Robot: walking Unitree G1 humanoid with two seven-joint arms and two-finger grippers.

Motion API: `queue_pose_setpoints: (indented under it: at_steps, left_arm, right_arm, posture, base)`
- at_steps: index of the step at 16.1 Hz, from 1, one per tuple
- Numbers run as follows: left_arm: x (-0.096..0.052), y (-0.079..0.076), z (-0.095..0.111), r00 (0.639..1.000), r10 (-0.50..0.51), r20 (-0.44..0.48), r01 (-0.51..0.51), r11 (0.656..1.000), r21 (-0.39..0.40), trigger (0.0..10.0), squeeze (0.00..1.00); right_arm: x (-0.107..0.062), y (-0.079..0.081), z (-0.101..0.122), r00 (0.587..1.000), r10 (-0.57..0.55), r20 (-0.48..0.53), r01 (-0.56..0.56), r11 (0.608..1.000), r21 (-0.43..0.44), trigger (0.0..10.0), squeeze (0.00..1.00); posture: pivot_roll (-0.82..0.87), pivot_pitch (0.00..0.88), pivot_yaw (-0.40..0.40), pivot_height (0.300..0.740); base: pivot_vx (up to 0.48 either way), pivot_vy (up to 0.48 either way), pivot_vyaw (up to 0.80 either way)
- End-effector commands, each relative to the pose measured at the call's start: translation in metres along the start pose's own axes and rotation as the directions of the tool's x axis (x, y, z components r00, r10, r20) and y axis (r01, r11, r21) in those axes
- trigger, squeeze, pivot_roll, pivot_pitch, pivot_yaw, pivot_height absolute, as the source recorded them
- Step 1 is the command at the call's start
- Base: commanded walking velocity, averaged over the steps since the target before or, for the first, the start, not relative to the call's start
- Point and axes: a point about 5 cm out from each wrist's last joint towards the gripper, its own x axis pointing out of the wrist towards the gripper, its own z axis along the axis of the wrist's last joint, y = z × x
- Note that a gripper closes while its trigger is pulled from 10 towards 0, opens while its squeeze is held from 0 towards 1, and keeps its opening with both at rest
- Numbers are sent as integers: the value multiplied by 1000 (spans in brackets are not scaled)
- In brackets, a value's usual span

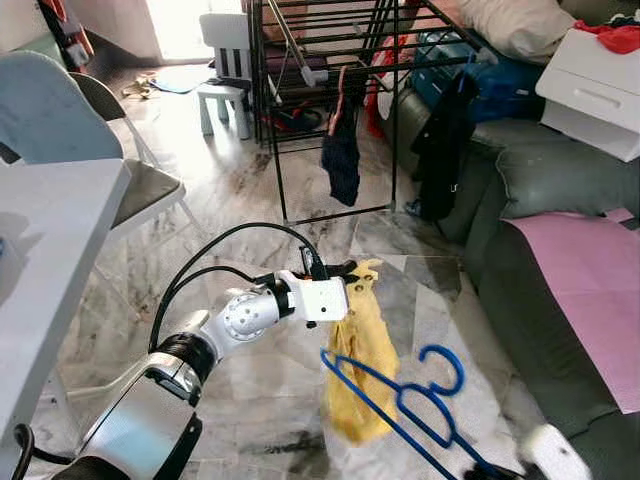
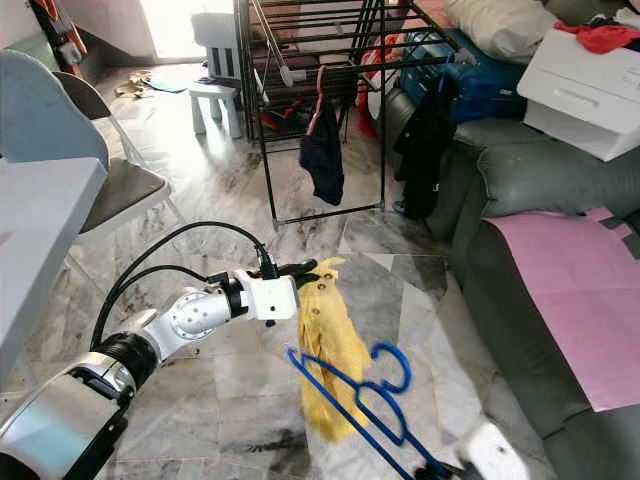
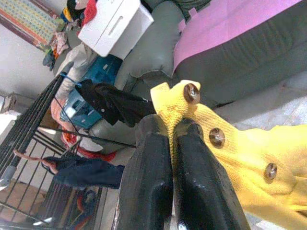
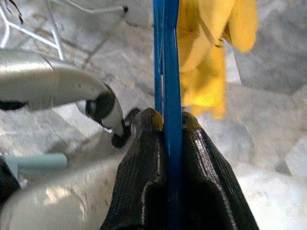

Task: Hang hanger

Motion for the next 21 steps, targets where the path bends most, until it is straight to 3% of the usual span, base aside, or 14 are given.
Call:
queue_pose_setpoints:
  at_steps: [1, 6, 21]
  left_arm:
    - [2, 9, 2, 1000, 13, 4, -13, 999, 33, 10000, 0]
    - [0, 7, -1, 1000, 1, -17, 0, 999, 52, 10000, 0]
    - [0, 7, -1, 1000, -3, -15, 4, 998, 57, 10000, 0]
  right_arm:
    - [-7, -6, 7, 1000, -24, 14, 24, 999, -42, 10000, 0]
    - [-26, -23, 17, 994, -103, 23, 105, 992, -77, 10000, 0]
    - [-27, -24, 16, 994, -103, 18, 104, 991, -81, 10000, 0]
  posture:
    - [-84, 0, 31, 740]
    - [-85, 0, 33, 740]
    - [-82, 0, 30, 740]
  base:
    - [0, 0, 0]
    - [0, 0, 0]
    - [0, 0, 0]
